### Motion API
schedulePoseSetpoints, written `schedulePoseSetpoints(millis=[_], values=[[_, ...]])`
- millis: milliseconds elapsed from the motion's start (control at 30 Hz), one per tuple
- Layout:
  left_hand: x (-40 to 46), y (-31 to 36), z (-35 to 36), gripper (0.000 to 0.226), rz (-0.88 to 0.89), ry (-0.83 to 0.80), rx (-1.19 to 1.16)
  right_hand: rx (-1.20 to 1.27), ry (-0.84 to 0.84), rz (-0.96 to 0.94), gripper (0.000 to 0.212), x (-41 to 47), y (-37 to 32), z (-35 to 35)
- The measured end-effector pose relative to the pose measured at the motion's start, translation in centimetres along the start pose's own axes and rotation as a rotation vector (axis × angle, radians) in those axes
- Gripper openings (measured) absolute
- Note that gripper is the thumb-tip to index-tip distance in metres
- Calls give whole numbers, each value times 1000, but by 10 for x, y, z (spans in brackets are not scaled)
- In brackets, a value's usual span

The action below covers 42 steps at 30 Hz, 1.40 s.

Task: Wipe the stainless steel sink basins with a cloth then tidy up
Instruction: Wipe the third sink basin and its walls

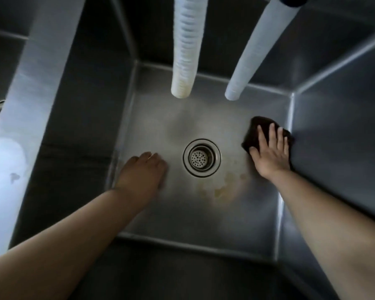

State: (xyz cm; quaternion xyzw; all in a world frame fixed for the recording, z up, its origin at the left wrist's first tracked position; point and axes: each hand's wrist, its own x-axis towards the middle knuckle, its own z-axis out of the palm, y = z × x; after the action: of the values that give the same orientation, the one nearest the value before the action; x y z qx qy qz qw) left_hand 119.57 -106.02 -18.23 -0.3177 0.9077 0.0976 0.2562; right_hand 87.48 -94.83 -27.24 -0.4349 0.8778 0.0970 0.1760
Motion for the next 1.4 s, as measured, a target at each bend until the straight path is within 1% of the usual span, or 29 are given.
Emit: schedulePoseSetpoints(millis=[67, 167, 233, 267, 333, 433, 533, 667, 733, 867, 933, 1000, 1133, 1233, 1333, 1400], values=[[5, 0, 19, 57, -67, -93, 18, 1, 3, 25, 69, -10, -2, 5], [5, -6, 43, 81, -145, -252, 50, 6, -18, 88, 71, -30, -14, 15], [5, -5, 54, 97, -165, -278, 91, 14, -38, 106, 72, -40, -24, 24], [6, -3, 58, 98, -161, -261, 108, 19, -44, 110, 72, -42, -29, 27], [8, -2, 62, 90, -133, -225, 144, 30, -60, 89, 73, -46, -39, 32], [8, -7, 63, 95, -104, -242, 161, 24, -78, -43, 74, -57, -50, 36], [7, -10, 67, 93, -83, -217, 126, -29, -117, -193, 76, -83, -59, 43], [6, -16, 70, 112, -64, -210, 65, -143, -176, -370, 83, -126, -86, 61], [6, -19, 74, 117, -56, -204, 50, -155, -198, -480, 85, -141, -112, 69], [8, -20, 78, 115, -37, -183, 58, -163, -181, -736, 80, -142, -154, 69], [9, -20, 77, 113, -34, -191, 55, -185, -194, -830, 76, -138, -154, 69], [9, -19, 75, 113, -35, -209, 68, -195, -234, -878, 73, -139, -141, 68], [8, -16, 68, 116, -31, -240, 115, -257, -301, -913, 72, -143, -97, 66], [9, -12, 63, 117, -41, -268, 134, -285, -271, -890, 73, -134, -68, 59], [11, -10, 61, 116, -51, -282, 133, -287, -241, -788, 77, -118, -43, 52], [11, -10, 61, 115, -53, -284, 135, -269, -209, -665, 80, -102, -29, 48]])
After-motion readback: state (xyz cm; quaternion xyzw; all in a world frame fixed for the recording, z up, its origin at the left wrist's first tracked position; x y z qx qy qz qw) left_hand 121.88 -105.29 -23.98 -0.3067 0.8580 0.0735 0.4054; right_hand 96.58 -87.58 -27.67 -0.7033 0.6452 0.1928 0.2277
